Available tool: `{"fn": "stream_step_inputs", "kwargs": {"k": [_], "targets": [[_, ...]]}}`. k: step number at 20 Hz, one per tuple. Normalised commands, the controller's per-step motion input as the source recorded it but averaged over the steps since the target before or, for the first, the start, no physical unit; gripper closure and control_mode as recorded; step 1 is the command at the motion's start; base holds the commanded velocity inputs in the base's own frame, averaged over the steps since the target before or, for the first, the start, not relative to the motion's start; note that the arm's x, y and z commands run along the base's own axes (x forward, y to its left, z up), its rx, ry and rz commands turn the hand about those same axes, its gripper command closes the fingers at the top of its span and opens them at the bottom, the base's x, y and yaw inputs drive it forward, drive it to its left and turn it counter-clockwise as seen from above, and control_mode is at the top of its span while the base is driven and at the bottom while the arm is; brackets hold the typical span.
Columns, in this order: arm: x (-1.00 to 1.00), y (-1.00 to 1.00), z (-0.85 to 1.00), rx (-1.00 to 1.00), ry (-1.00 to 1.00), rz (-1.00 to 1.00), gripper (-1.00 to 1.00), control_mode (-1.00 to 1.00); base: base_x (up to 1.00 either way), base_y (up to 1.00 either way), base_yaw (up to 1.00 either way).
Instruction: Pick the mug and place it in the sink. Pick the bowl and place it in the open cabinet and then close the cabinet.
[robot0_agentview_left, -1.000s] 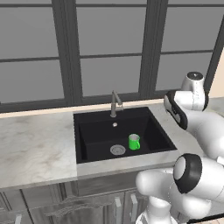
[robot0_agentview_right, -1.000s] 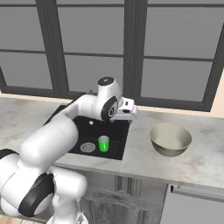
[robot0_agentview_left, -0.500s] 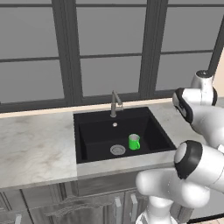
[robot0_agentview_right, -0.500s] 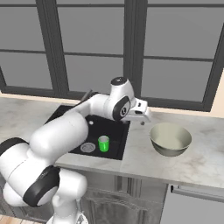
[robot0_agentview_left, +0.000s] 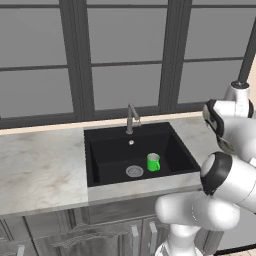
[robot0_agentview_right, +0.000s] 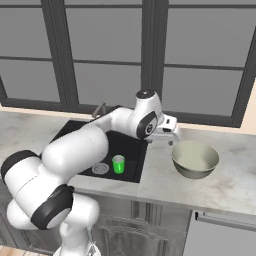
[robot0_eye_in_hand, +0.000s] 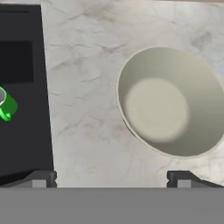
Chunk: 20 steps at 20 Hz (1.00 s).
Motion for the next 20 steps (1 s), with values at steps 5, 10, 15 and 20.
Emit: {"fn": "stream_step_inputs", "kwargs": {"k": [5, 10, 15, 20], "targets": [[0.00, -0.19, -0.14, 0.00, 0.00, 0.00, -1.00, -1.00, 0.00, 0.00, 0.00], [0.00, -0.02, -0.24, 0.00, 0.00, 0.00, -1.00, -1.00, 0.00, 0.00, 0.00], [0.04, -0.01, -0.22, 0.00, 0.00, 0.00, -1.00, -1.00, 0.00, 0.00, 0.00], [0.09, -0.04, -0.22, 0.00, 0.00, 0.00, -1.00, -1.00, 0.00, 0.00, 0.00]]}}
